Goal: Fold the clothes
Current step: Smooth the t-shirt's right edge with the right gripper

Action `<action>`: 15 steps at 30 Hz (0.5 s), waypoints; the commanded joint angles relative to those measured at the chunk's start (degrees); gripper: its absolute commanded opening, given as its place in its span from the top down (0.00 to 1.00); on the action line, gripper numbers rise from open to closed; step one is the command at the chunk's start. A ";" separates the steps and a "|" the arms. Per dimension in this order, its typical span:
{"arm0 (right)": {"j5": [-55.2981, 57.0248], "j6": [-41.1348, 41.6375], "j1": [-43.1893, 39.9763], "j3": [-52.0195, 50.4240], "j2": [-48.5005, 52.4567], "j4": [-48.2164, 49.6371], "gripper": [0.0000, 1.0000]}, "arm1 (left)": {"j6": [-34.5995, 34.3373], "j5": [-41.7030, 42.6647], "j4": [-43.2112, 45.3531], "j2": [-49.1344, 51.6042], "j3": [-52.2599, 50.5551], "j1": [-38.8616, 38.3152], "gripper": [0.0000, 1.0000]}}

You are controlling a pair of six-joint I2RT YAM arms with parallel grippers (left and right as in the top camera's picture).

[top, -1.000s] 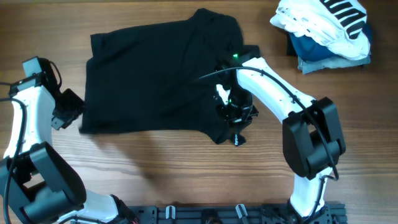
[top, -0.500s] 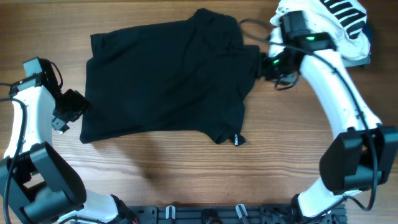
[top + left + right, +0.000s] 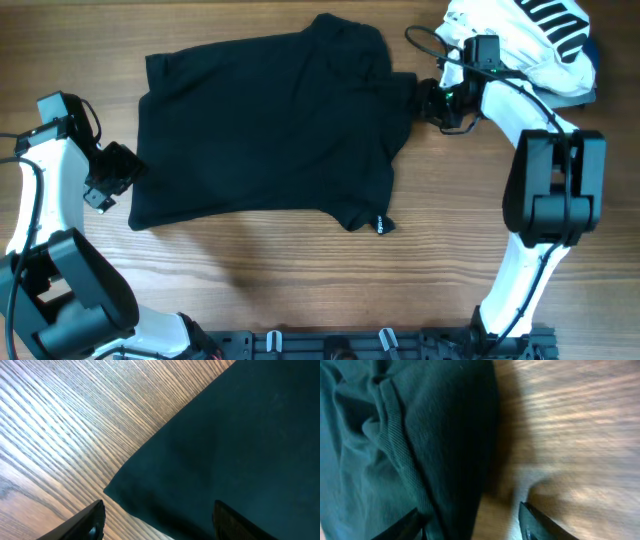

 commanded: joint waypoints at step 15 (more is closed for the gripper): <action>8.68 -1.99 5.14 0.09 -13.75 -8.09 0.96 | 0.09 0.70 -0.09 -0.76 -0.42 0.22 0.32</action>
